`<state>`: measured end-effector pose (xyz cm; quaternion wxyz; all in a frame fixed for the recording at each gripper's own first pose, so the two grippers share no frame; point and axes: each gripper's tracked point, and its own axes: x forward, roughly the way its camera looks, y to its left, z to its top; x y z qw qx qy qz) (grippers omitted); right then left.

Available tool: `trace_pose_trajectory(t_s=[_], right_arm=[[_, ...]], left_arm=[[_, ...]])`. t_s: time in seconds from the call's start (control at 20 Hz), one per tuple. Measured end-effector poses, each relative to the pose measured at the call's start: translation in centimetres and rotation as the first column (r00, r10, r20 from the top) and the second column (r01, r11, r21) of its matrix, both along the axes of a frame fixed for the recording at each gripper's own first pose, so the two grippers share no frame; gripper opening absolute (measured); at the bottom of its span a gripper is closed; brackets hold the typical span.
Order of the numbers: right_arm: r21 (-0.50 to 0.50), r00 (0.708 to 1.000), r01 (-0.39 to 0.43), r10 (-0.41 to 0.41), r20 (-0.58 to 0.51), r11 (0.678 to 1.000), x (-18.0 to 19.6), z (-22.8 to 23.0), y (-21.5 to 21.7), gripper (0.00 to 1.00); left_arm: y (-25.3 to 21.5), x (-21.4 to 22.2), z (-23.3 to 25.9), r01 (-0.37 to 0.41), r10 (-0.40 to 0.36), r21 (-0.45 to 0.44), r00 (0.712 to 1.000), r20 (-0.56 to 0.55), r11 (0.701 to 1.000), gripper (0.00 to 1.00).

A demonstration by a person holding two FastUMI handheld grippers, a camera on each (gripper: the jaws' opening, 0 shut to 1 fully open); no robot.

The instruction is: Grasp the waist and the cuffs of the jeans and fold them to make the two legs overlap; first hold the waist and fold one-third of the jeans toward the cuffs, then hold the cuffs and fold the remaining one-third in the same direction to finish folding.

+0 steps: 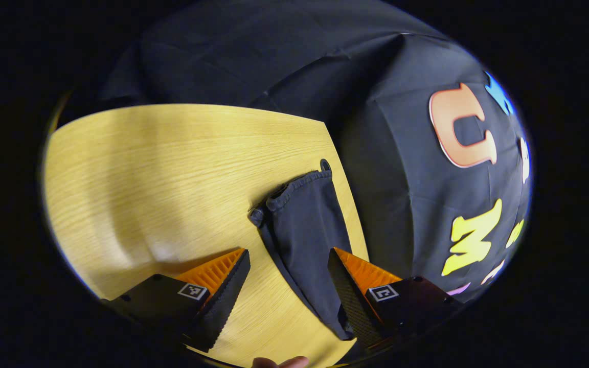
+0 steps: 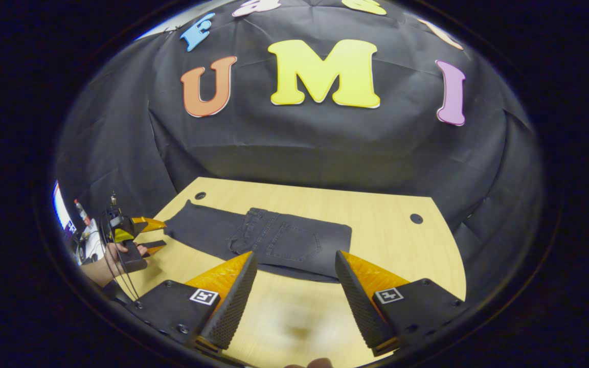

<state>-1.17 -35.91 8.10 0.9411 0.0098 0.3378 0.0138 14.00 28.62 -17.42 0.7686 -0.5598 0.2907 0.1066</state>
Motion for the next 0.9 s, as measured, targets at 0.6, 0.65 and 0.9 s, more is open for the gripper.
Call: trace_pose_trajectory(t_s=[0.6,0.65,0.9], right_arm=[[0.037,0.994,0.097,-0.095,-0.046,0.995,-0.9,-1.0,-3.4,0.95],[0.04,0.993,0.11,-0.108,-0.05,0.993,-1.1,-1.1,-3.8,0.95],[0.038,0.984,0.164,-0.161,-0.07,0.986,-3.0,-1.4,-5.6,0.95]], left_arm=[[0.8,5.4,-1.2,-0.171,0.181,-0.178,0.983,0.039,0.969,0.91],[0.7,5.5,-1.7,-0.172,0.18,-0.176,0.983,0.033,0.969,0.79],[0.7,6.2,-3.2,-0.173,0.175,-0.151,0.985,-0.002,0.973,0.22]])
